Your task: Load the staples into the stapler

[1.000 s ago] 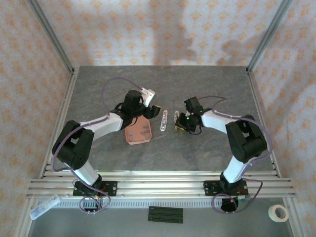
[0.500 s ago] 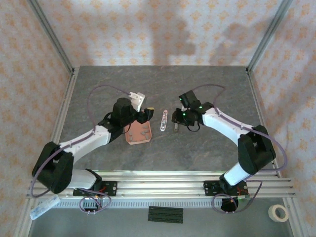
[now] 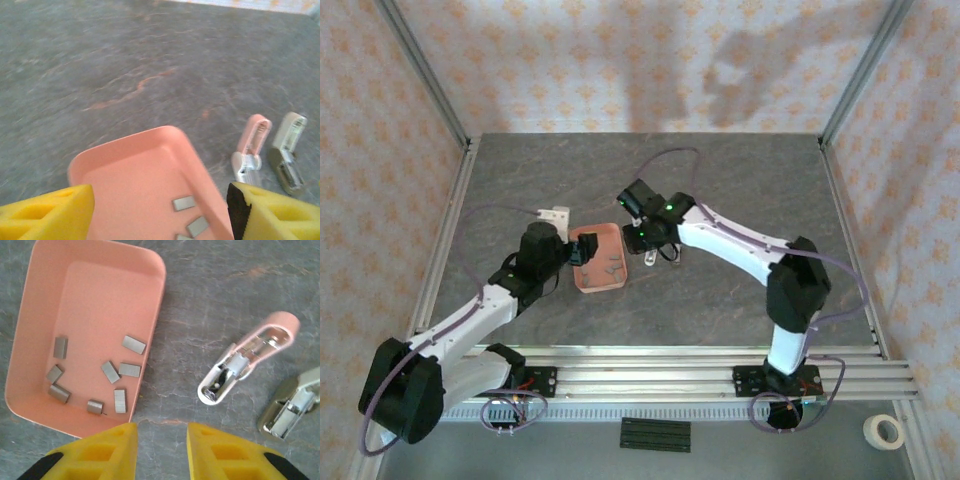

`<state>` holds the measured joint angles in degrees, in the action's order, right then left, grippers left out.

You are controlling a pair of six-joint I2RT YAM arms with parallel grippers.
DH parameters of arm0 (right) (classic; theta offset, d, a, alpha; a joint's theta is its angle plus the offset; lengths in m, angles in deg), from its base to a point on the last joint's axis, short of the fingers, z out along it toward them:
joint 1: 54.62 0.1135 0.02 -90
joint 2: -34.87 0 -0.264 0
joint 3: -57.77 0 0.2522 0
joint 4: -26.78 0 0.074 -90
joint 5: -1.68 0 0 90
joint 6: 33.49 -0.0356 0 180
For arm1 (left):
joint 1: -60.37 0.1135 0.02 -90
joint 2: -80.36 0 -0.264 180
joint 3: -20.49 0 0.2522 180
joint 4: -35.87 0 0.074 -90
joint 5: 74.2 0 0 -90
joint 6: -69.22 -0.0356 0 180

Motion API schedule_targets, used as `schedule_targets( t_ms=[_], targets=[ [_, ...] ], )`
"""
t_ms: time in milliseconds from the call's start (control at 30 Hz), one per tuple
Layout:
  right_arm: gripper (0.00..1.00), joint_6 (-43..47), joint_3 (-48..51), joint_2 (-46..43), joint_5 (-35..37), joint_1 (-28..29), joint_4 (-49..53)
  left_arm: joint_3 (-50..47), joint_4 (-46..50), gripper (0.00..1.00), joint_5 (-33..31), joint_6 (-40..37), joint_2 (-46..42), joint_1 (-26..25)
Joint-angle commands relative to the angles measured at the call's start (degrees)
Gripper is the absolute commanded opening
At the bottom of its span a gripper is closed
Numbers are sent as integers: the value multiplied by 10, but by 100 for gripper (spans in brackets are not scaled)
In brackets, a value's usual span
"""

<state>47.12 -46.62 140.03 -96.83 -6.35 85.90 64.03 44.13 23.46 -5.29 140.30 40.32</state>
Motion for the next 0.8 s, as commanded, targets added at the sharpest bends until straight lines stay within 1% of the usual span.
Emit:
schedule_targets(
  t_ms=[0,100,200,300,433,633,767],
  targets=[
    [33,107,-74,43,26,11,63,-15,33,72,17,77,-16,37],
    [34,167,-151,100,18,20,104,-28,43,73,28,115,-25,64],
    [34,210,-218,154,26,32,139,-46,48,73,35,148,-42,88],
    [34,241,-272,199,34,42,162,-65,49,73,49,178,-58,115],
    [35,268,-327,248,38,47,184,-79,51,73,70,198,-71,151],
    [36,311,-382,304,48,54,212,-83,52,73,81,205,-69,171],
    [36,340,-422,344,76,64,241,-82,50,73,84,205,-60,175]
  ],
)
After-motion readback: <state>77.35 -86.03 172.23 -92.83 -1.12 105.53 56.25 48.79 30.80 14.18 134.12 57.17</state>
